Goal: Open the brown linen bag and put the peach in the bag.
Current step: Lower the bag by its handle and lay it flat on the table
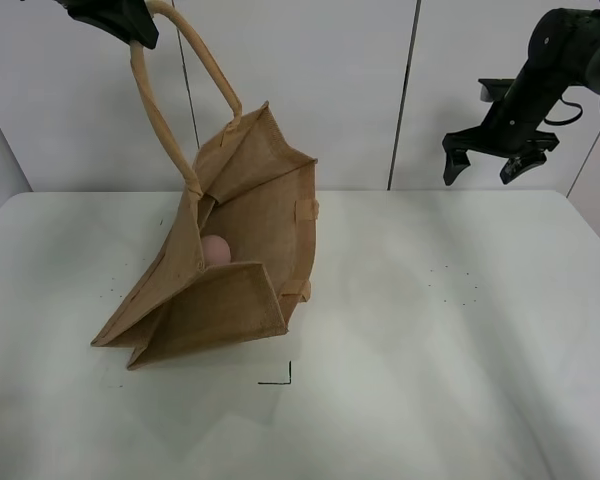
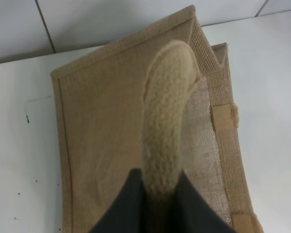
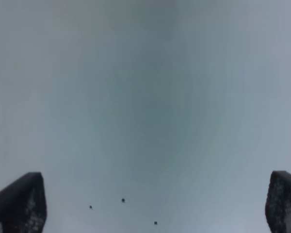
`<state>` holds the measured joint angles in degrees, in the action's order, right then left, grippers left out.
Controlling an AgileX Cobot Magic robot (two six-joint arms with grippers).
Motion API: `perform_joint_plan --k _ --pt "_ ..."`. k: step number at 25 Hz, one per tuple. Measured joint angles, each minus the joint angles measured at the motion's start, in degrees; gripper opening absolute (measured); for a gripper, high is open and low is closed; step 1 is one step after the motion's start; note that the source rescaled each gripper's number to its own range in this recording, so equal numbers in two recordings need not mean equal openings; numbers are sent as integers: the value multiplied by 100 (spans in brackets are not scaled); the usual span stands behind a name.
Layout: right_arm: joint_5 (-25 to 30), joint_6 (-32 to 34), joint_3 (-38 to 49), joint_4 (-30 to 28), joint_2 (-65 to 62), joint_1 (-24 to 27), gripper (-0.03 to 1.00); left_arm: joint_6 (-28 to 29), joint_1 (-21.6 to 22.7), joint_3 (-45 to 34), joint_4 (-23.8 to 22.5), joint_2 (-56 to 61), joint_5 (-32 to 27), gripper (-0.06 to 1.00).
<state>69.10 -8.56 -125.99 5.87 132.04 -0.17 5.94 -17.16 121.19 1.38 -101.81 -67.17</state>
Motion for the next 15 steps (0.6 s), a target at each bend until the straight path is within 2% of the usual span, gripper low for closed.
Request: perform_joint_plan --k 3,7,15 --pt "23 11 110 -11 -93 0 100 0 0 0 -5 0 0 0" --pt "24 23 711 -64 -565 0 100 0 0 0 -5 0 0 0" --pt "19 147 3385 -102 -2635 0 100 0 0 0 -5 0 0 0"
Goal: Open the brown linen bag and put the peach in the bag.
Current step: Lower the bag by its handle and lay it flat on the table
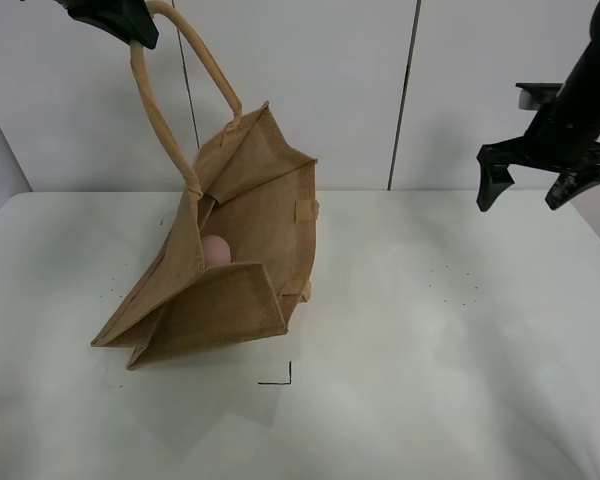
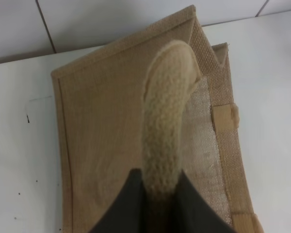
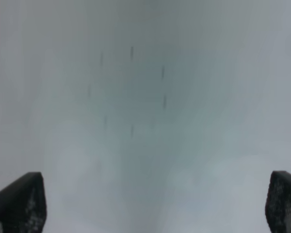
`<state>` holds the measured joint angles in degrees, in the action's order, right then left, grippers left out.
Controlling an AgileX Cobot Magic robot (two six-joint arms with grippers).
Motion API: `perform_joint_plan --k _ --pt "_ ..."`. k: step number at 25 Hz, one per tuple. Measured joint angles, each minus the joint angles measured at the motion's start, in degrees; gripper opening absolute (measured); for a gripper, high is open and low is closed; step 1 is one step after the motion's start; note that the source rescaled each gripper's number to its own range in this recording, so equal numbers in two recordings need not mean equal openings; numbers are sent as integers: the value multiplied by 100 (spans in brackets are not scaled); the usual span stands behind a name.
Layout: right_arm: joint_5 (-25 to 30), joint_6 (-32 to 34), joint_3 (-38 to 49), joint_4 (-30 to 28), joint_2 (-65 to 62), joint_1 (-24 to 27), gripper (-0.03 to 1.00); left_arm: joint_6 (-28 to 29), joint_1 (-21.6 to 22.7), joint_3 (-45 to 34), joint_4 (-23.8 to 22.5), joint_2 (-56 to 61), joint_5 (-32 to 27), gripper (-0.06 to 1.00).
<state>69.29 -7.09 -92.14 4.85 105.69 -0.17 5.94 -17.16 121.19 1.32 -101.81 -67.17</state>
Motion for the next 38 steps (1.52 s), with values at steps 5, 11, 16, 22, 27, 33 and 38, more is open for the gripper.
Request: perform_joint_plan --k 5,11,16,22,27,33,38 --pt "13 5 1744 0 -1617 0 100 0 0 0 0 0 0 0" --pt "10 5 3840 -23 -3576 0 100 0 0 0 0 0 0 0" --pt "-336 10 5286 -23 -5229 0 100 0 0 0 0 0 0 0" --pt "-803 126 6262 -23 -7391 0 100 0 0 0 0 0 0 0" --pt "-1032 174 6376 -78 -8797 0 100 0 0 0 0 0 0 0" --pt "-1032 225 6387 -130 -9874 0 100 0 0 0 0 0 0 0" --pt "-1032 290 6392 -184 -10580 0 100 0 0 0 5 0 0 0"
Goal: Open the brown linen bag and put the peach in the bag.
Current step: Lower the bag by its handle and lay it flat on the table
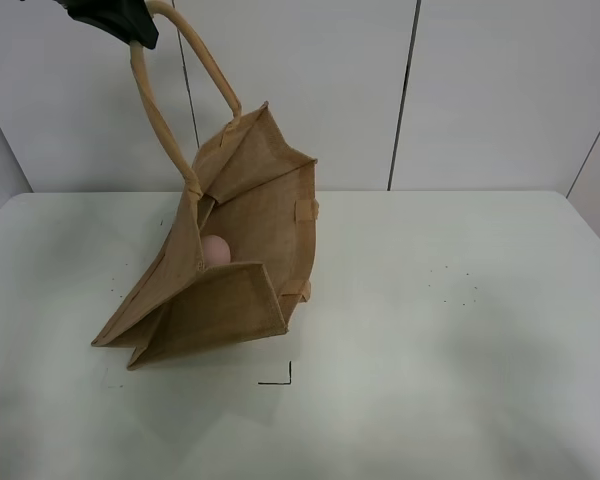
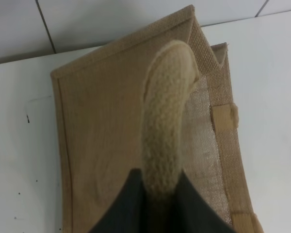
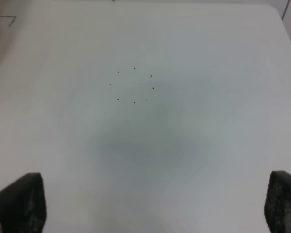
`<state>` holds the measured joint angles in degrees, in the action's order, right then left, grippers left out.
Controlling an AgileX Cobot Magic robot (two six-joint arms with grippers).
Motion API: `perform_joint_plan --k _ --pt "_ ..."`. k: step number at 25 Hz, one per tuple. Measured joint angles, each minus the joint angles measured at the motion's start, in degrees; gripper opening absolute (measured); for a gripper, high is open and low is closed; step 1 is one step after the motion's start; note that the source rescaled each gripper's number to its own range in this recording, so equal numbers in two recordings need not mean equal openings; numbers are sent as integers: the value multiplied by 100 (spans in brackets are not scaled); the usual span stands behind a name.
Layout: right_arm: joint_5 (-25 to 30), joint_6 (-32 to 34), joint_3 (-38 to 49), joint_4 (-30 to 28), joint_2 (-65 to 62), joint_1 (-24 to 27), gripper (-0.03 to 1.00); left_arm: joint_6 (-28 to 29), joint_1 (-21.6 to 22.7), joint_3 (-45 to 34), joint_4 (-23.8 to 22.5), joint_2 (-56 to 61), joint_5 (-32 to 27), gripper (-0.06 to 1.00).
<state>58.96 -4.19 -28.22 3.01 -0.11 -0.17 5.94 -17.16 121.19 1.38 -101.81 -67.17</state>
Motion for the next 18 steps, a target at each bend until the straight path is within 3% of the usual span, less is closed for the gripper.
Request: perform_joint_plan --k 8,18 --pt "0 34 12 -12 0 0 100 0 -21 0 487 -174 0 0" --pt "0 33 12 -13 0 0 100 0 -419 0 636 -1275 25 0"
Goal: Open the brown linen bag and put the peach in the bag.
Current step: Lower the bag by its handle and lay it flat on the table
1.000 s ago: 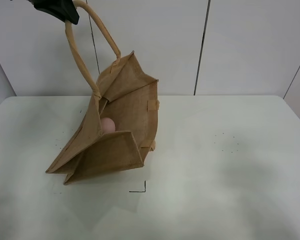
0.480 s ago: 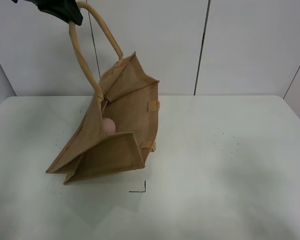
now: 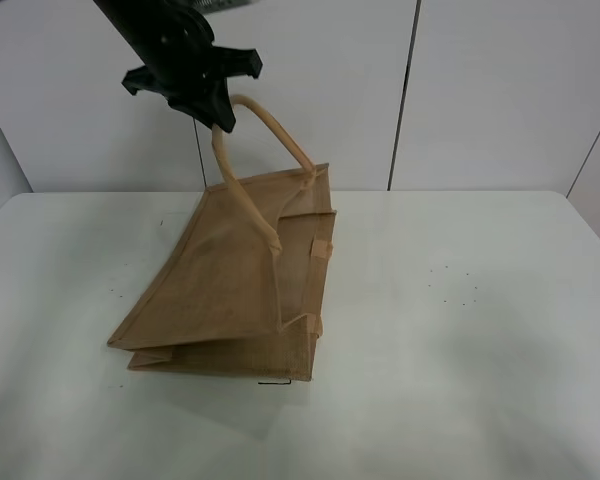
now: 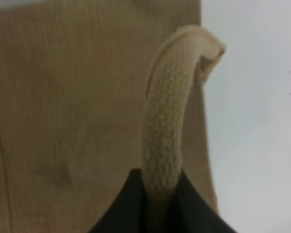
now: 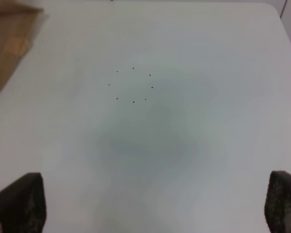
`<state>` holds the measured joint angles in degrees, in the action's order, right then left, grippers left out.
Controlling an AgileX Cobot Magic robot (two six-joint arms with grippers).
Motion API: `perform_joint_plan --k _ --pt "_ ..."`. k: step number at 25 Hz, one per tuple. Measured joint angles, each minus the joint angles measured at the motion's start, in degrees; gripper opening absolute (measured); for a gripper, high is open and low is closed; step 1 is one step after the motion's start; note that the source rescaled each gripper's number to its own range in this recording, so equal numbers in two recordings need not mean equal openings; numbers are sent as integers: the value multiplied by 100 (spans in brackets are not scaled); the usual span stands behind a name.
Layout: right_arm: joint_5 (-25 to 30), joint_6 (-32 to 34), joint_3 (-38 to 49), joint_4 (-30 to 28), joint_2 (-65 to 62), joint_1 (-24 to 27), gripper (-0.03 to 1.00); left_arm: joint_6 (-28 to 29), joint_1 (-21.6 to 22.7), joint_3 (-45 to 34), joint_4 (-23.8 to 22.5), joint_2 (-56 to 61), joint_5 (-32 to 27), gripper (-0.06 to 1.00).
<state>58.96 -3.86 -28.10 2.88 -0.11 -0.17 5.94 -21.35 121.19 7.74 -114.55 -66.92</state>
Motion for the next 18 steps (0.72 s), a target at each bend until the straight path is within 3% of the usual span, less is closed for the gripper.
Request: perform_joint_plan --k 13,18 --pt "0 0 0 0 0 0 100 -109 -74 -18 79 -1585 164 1" --pt "0 0 0 -6 0 0 100 -214 -74 -38 121 -1735 189 61"
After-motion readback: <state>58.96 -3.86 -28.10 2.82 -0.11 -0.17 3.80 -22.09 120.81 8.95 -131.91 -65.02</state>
